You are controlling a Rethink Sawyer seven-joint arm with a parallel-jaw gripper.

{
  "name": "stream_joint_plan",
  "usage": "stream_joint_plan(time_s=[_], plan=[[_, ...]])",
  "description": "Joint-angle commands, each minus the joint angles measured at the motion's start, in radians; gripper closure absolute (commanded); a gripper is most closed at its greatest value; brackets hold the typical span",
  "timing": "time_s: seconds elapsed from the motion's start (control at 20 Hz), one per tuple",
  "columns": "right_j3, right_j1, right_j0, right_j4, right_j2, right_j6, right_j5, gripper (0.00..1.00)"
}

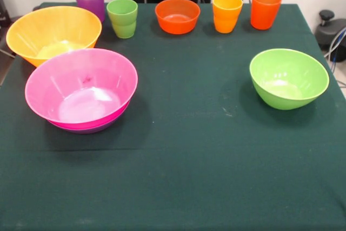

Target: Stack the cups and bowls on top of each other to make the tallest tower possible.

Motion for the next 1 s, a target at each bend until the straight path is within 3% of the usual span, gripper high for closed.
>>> stream_joint_plan(time_s=[0.05,0.15,0.45,0.75,1.0], plan=[[0.055,0.083,-0.148,-0.095,0.247,-0.305,0.025,1.00],[0.009,0.124,-0.145,-0.154,0.218,-0.301,0.001,1.00],[-0.054,0.181,-0.211,-0.249,0.237,-0.297,0.008,1.00],[-0.095,0.214,-0.277,-0.296,0.290,-0.297,0.039,1.00],[-0.109,0.205,-0.274,-0.310,0.320,-0.279,0.071,1.00]])
